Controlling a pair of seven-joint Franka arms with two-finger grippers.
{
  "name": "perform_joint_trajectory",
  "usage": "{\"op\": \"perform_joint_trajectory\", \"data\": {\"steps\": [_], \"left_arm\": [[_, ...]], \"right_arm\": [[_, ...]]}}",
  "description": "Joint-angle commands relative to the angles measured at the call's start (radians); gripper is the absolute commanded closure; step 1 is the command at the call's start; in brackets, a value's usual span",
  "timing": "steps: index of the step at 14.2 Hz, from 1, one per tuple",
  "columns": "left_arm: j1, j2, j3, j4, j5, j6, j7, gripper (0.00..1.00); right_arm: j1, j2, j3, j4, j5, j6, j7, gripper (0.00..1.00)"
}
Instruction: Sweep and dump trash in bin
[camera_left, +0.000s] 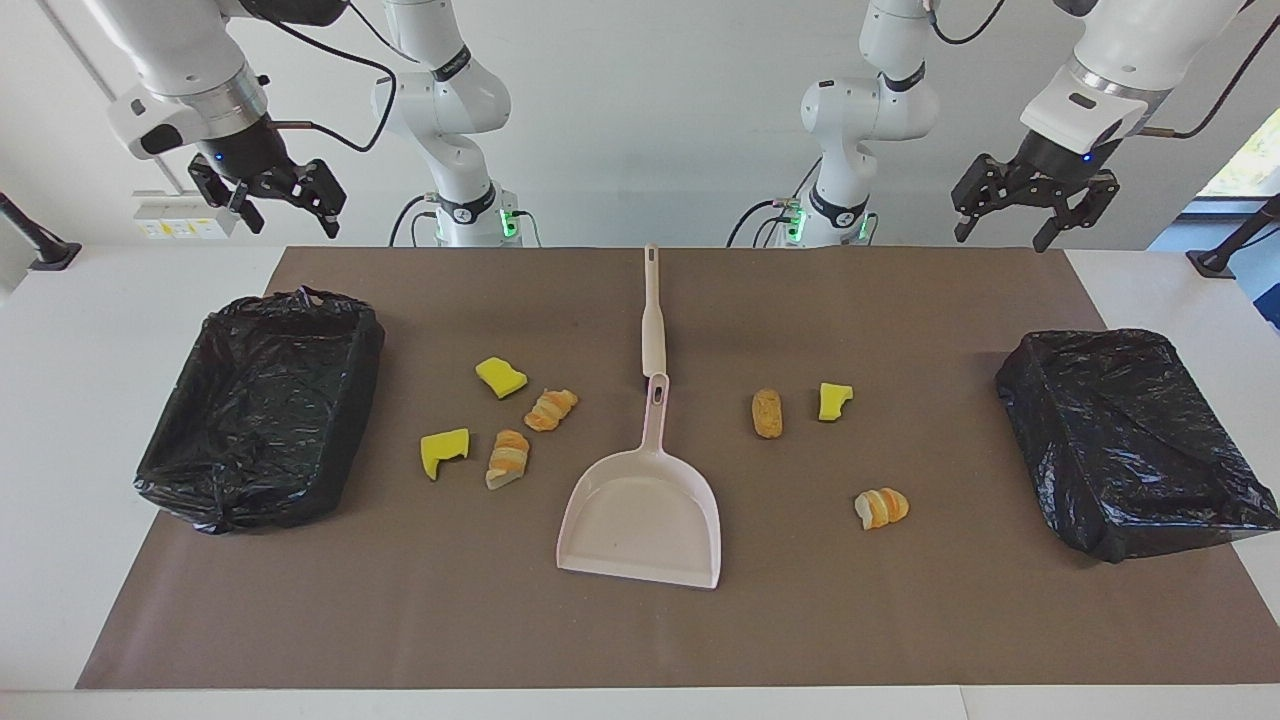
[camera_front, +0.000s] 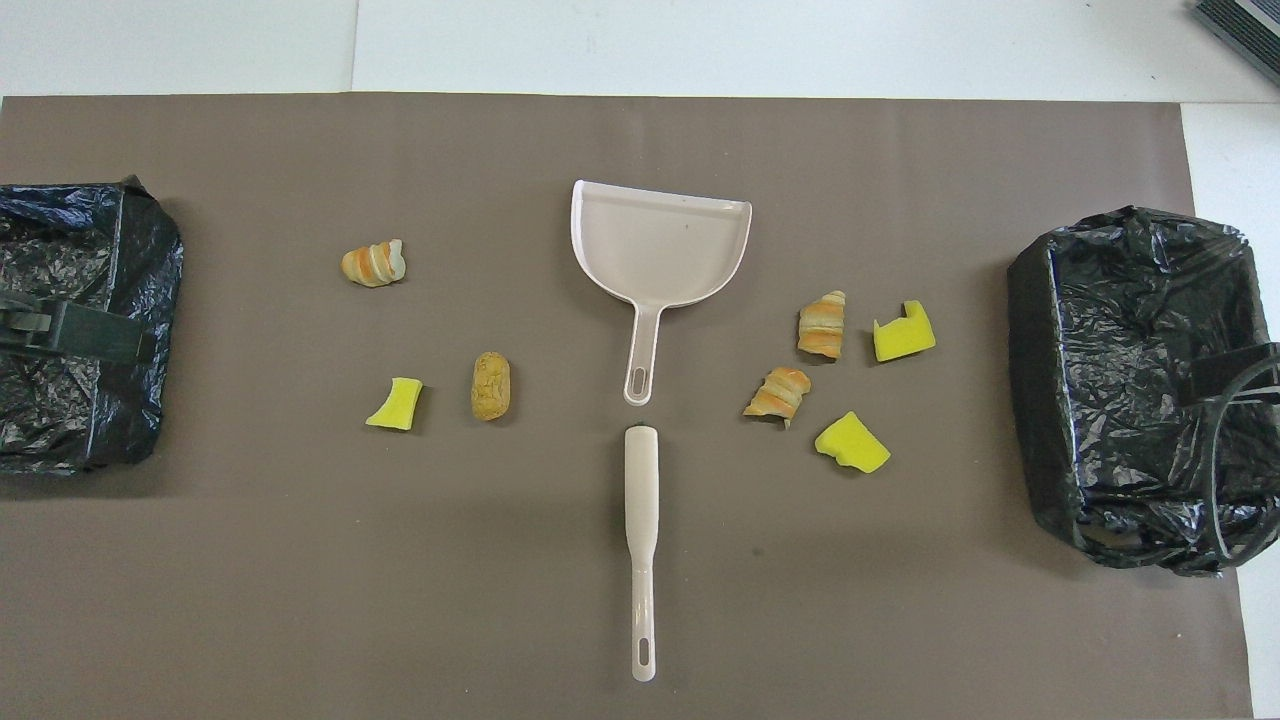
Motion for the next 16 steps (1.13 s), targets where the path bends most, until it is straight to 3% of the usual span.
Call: {"op": "perform_joint_trajectory", "data": {"steps": [1,8,11,16], "left_arm": [[-0.011,-0.022,-0.003,-0.018,-0.006,-0.007,-0.007,0.00],[-0.025,-0.028,-0.010,-0.031,-0.008,-0.024,-0.100,0.00],[-0.124,-0.103,-0.031,-0.206,-0.015,0.046,-0.136,0.00],[-0.387,-0.206,-0.034,-0.504,-0.017,0.250,-0.442,0.00]], "right_arm": [[-0.019,-0.009,0.011,-0.011,0.007,0.017,-0.032,0.00],[-0.019,-0.020,0.011,-0.028,0.013,0.031,-0.032,0.00],[-0.019,-0.020,0.011,-0.030,0.015,0.031,-0.032,0.00],[-0.019,-0.021,0.011,-0.030,0.015,0.029,-0.030,0.00]]}}
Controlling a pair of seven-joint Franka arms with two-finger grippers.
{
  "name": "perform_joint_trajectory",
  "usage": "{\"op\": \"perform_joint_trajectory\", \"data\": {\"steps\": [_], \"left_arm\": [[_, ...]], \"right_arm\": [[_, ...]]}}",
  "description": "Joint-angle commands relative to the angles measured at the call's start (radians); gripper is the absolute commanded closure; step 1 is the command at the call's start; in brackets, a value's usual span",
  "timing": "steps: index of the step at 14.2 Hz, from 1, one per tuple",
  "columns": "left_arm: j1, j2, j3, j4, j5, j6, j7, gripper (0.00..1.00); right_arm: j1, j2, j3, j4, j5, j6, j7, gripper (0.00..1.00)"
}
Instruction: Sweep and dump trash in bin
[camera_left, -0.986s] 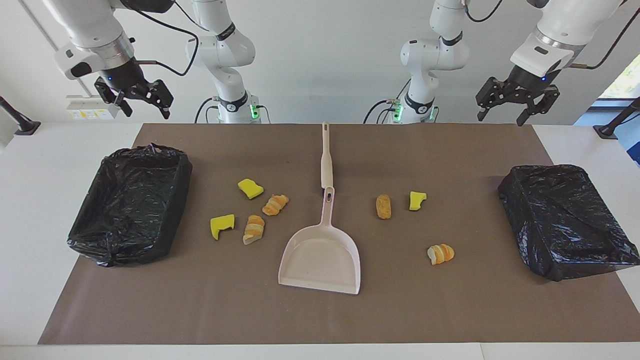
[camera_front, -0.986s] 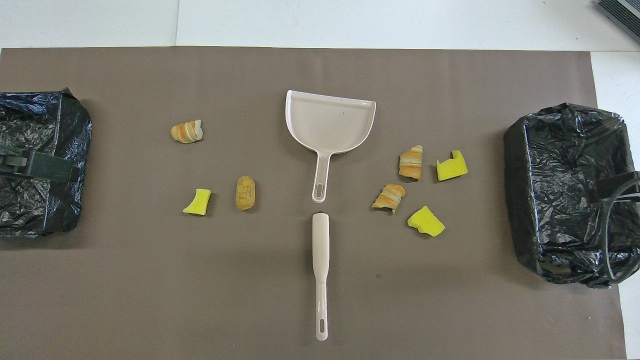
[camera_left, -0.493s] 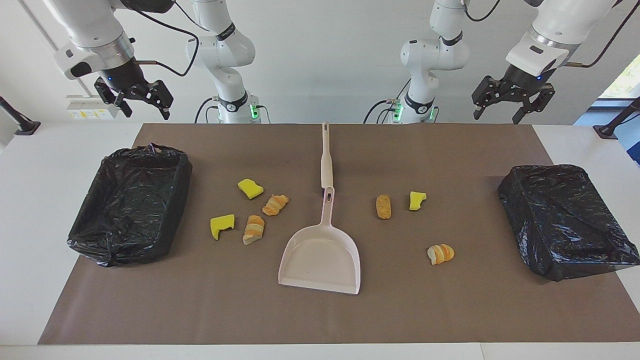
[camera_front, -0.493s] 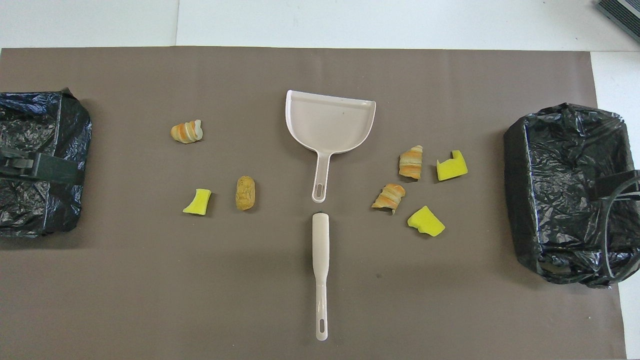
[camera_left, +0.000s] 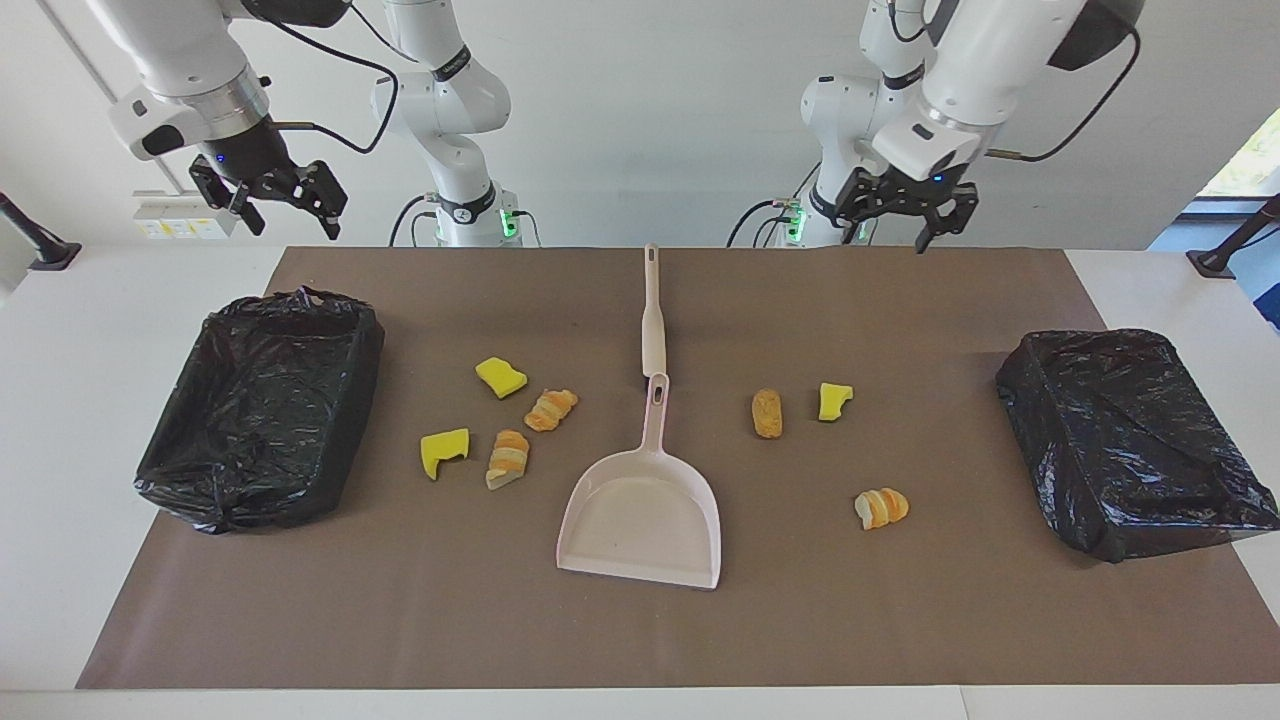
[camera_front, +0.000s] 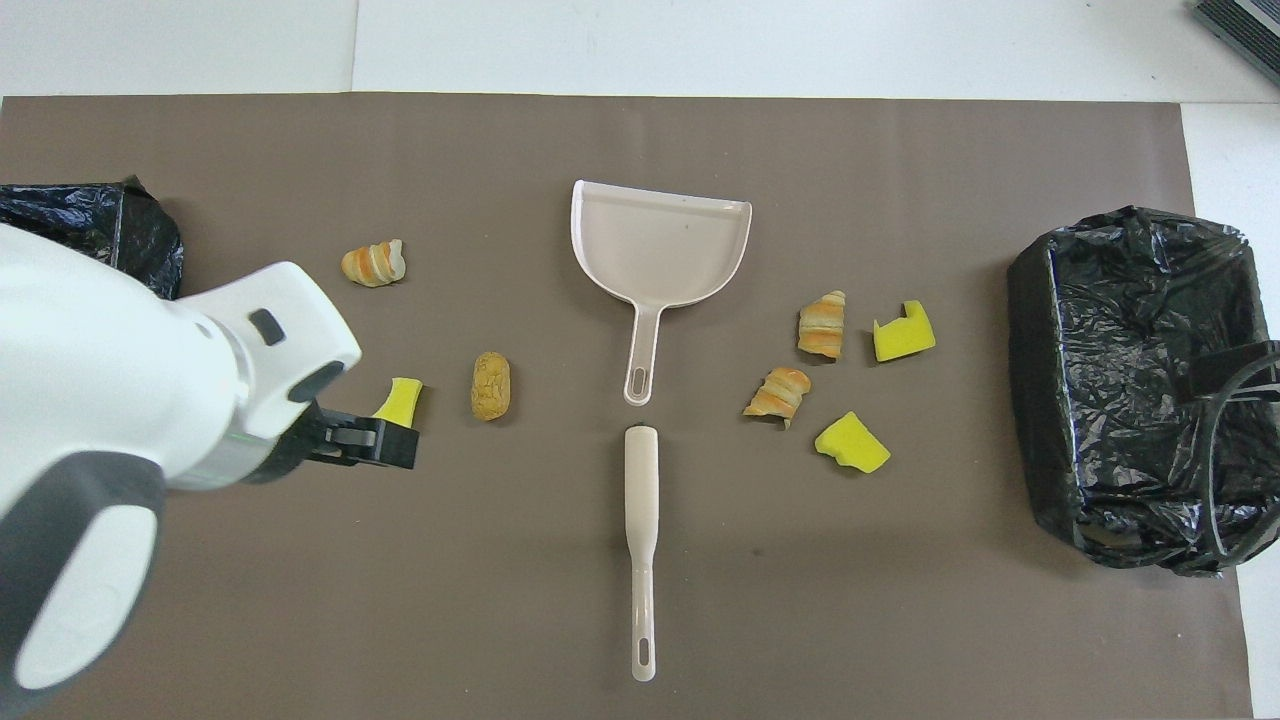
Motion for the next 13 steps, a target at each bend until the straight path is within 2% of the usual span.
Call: {"op": "perform_joint_trajectory", "data": {"steps": [1,6,9,13], "left_arm": [[-0.152,-0.099,0.017,-0.223,-0.005,0.169,-0.181,0.00],[-0.350,-0.078,0.015,-0.372,-0.005,0.387,-0.405,0.00],[-0.456,0.037,0.017,-0.384,-0.005,0.486,-0.509,0.00],[-0.543,0.117,0.017,-0.401,-0.005,0.568,-0.583,0.00]], "right_arm": [[-0.019,-0.021,0.011,-0.028,0.014,0.019,-0.030,0.00],[-0.020,-0.020,0.011,-0.025,0.014,0.009,-0.030,0.00],[-0.016,-0.021,0.013,-0.023,0.004,-0.003,-0.033,0.00],[-0.017,-0.021,0.011,-0.052,0.007,0.031,-0.030,0.00]]}}
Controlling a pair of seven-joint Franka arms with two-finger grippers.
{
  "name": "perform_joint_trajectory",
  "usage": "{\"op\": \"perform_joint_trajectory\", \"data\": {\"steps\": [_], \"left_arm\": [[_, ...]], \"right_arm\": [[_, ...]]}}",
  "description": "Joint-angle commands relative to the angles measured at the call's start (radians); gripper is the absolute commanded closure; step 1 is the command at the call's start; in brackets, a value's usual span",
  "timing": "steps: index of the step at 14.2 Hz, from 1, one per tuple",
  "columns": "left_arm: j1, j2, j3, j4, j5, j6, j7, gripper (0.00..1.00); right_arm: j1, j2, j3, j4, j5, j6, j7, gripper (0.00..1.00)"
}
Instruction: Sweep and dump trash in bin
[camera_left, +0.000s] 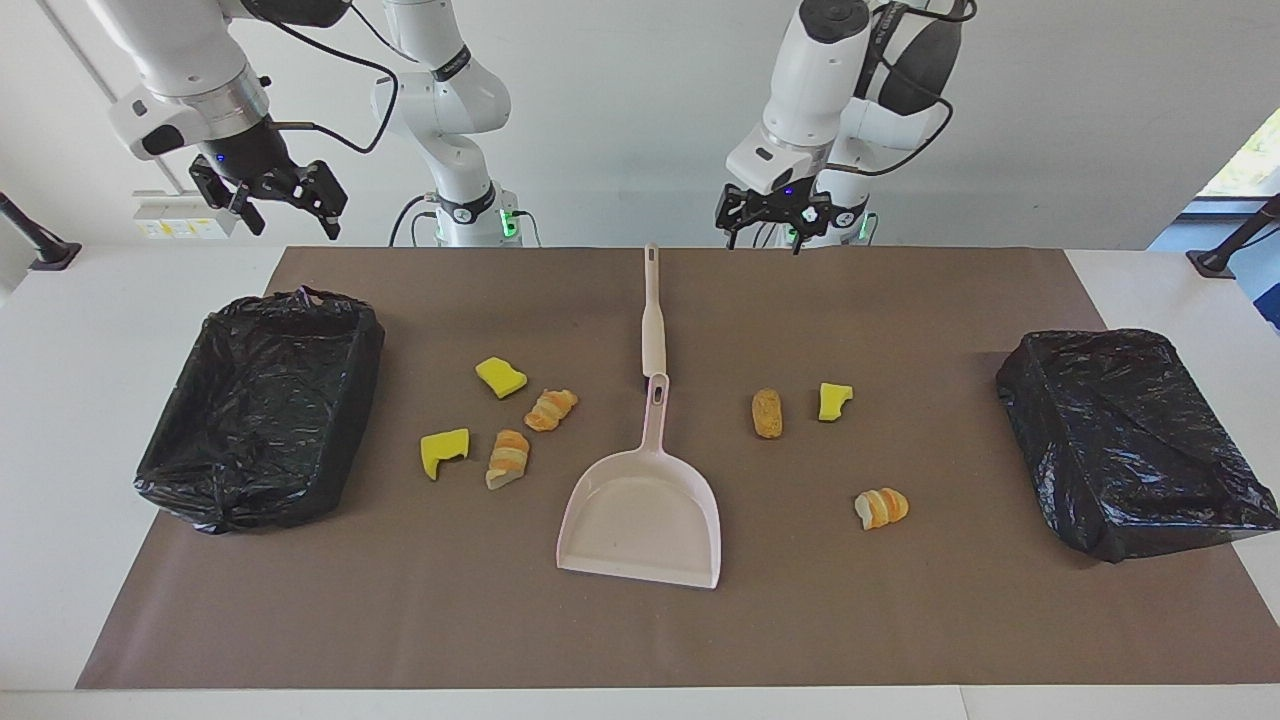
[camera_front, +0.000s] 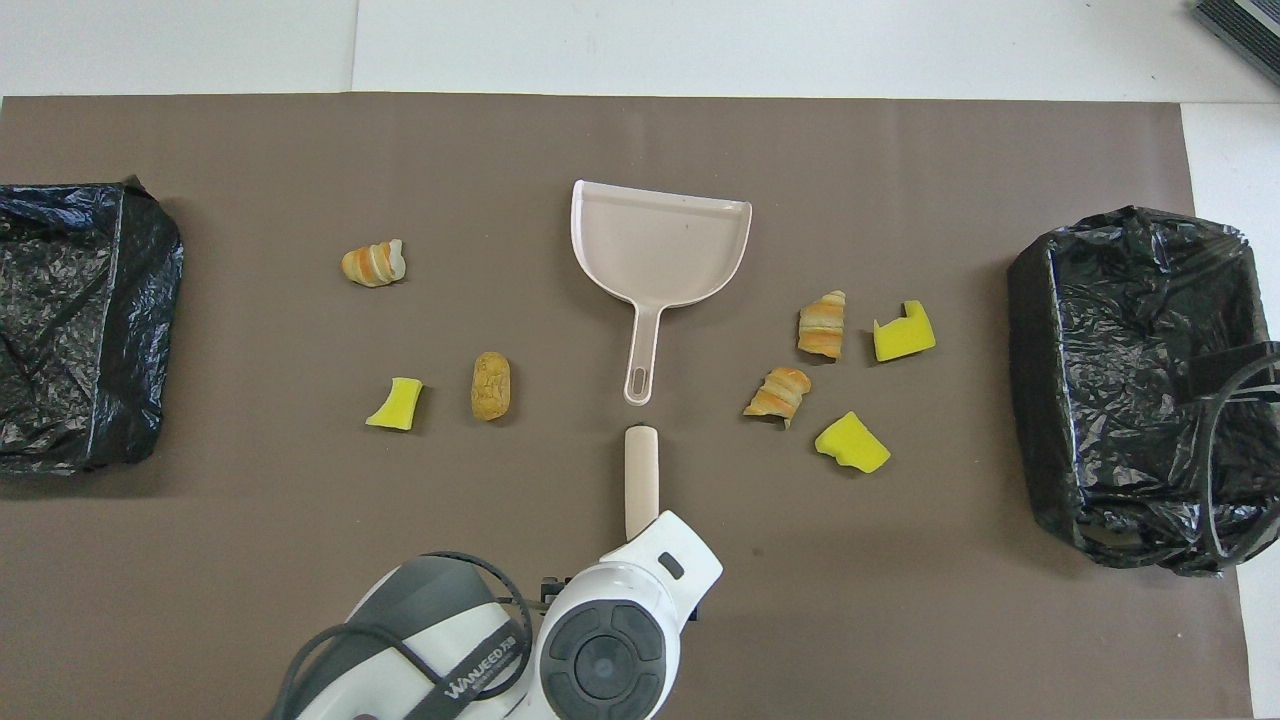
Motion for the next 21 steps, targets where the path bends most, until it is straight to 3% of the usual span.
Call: {"op": "perform_joint_trajectory", "data": {"steps": [1,4,8,9,10,11,13,14,18,21], "left_arm": [[-0.048,0.022,0.020,-0.030,-0.004,0.051,-0.035,0.00],[-0.049,0.047,0.020,-0.045,-0.004,0.082,-0.032,0.00],[-0.069,0.054,0.020,-0.071,-0.004,0.085,-0.032,0.12],[-0.087,0.065,0.020,-0.073,-0.004,0.086,-0.032,0.25],[-0.089,0.070,0.020,-0.073,-0.004,0.088,-0.034,0.31],[-0.089,0.070,0.021,-0.072,-0.004,0.086,-0.034,0.47],[-0.084,0.073,0.023,-0.065,-0.004,0.077,-0.034,0.91],[-0.078,0.073,0.024,-0.059,-0.003,0.065,-0.032,1.00],[-0.023,0.031,0.032,-0.033,0.048,-0.042,-0.023,1.00],[0.073,0.043,0.034,-0.033,0.054,-0.044,-0.008,1.00]], "right_arm": [[-0.017,-0.018,0.009,-0.066,0.007,0.038,-0.031,0.00],[-0.016,0.013,0.011,-0.078,0.019,0.043,-0.033,0.00],[-0.008,0.068,0.011,-0.078,0.037,0.052,0.004,0.00],[-0.008,0.081,0.014,-0.077,0.054,0.073,0.039,0.00],[-0.008,0.087,0.035,-0.078,0.057,0.096,0.064,0.00],[-0.008,0.096,0.054,-0.078,0.057,0.113,0.081,0.00],[-0.008,0.113,0.074,-0.078,0.059,0.141,0.105,0.00],[-0.008,0.114,0.080,-0.078,0.059,0.148,0.111,0.00],[-0.003,0.139,0.115,-0.074,0.060,0.181,0.183,0.00],[-0.002,0.170,0.143,-0.063,0.059,0.199,0.243,0.00]]}}
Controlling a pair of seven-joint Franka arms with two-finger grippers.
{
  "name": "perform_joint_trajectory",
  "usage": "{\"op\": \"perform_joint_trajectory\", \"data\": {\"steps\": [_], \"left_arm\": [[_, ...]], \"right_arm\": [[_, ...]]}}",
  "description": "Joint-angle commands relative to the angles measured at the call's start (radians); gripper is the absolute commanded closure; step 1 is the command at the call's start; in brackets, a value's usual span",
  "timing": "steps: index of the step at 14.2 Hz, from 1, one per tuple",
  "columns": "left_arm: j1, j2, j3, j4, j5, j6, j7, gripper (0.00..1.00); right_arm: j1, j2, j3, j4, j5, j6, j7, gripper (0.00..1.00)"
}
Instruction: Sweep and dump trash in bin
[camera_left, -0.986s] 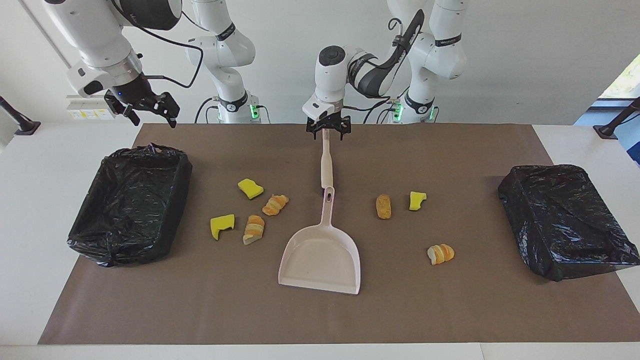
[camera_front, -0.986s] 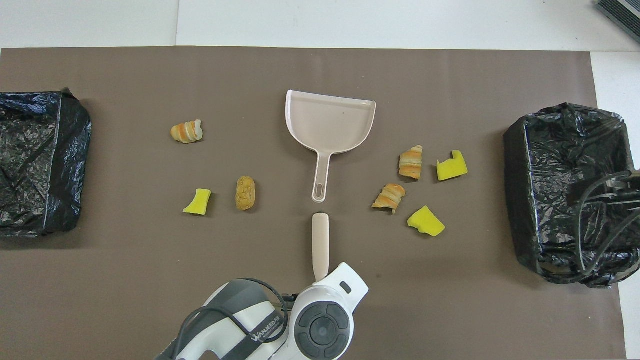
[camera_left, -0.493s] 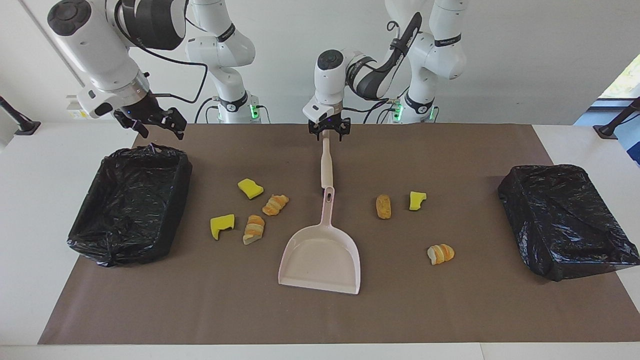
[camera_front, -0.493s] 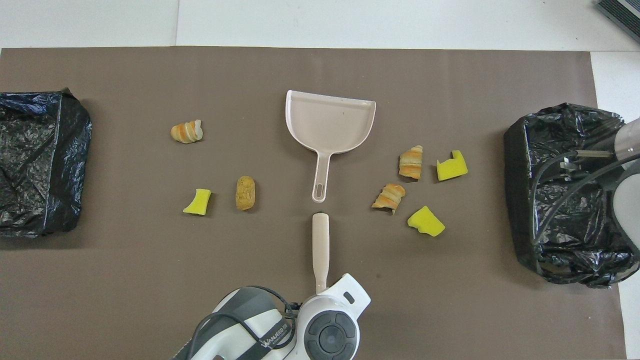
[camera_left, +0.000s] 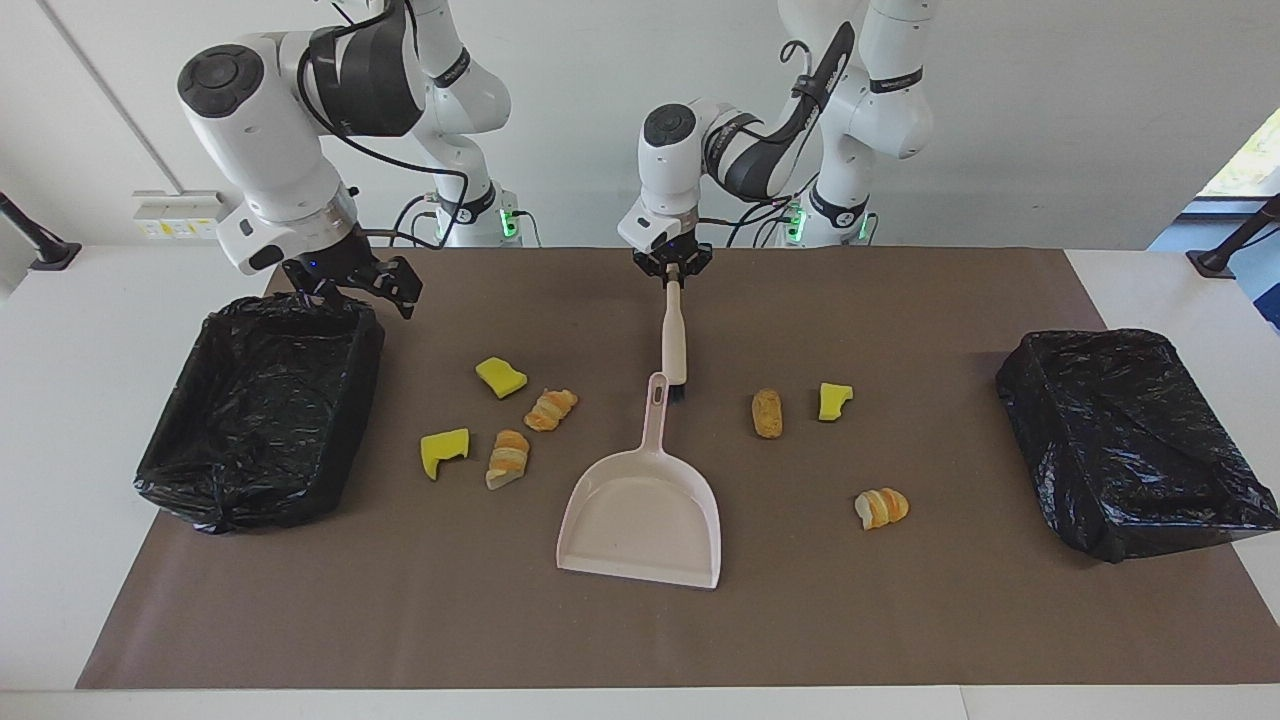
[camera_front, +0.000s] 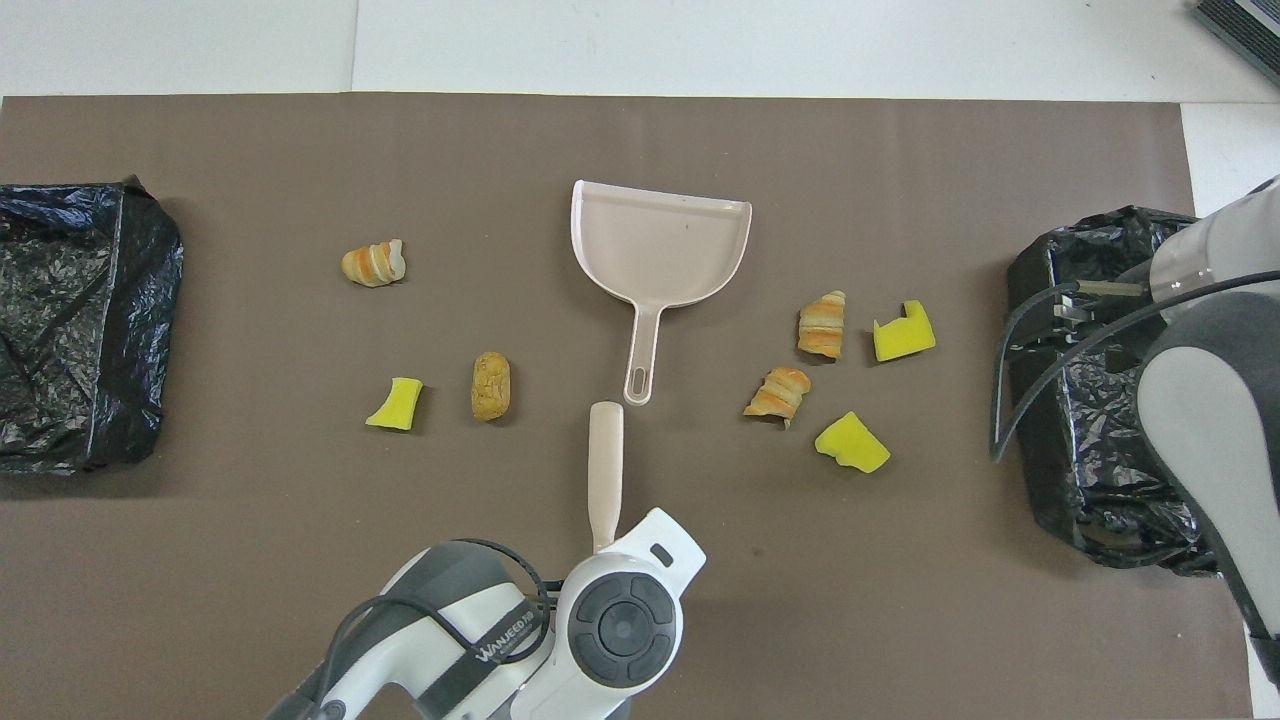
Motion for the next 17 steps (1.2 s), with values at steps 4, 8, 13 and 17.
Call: {"op": "perform_joint_trajectory", "data": {"steps": [4,8,13,17], "left_arm": [[0.225,0.014,-0.005,0.000,0.017,-0.040,0.078,1.00],[0.366,-0.001,-0.005,0.000,0.017,-0.117,0.210,1.00],[0.448,-0.009,0.008,0.077,0.018,-0.132,0.270,1.00],[0.554,0.054,0.008,0.184,0.060,-0.106,0.528,1.00]], "right_arm": [[-0.004,0.089,0.085,0.035,0.008,0.036,0.152,0.00],[-0.006,0.203,0.188,0.139,0.008,0.053,0.339,0.00],[-0.004,0.322,0.331,0.194,0.005,0.168,0.534,0.00],[0.060,0.430,0.368,0.277,-0.009,0.229,0.632,0.00]]}}
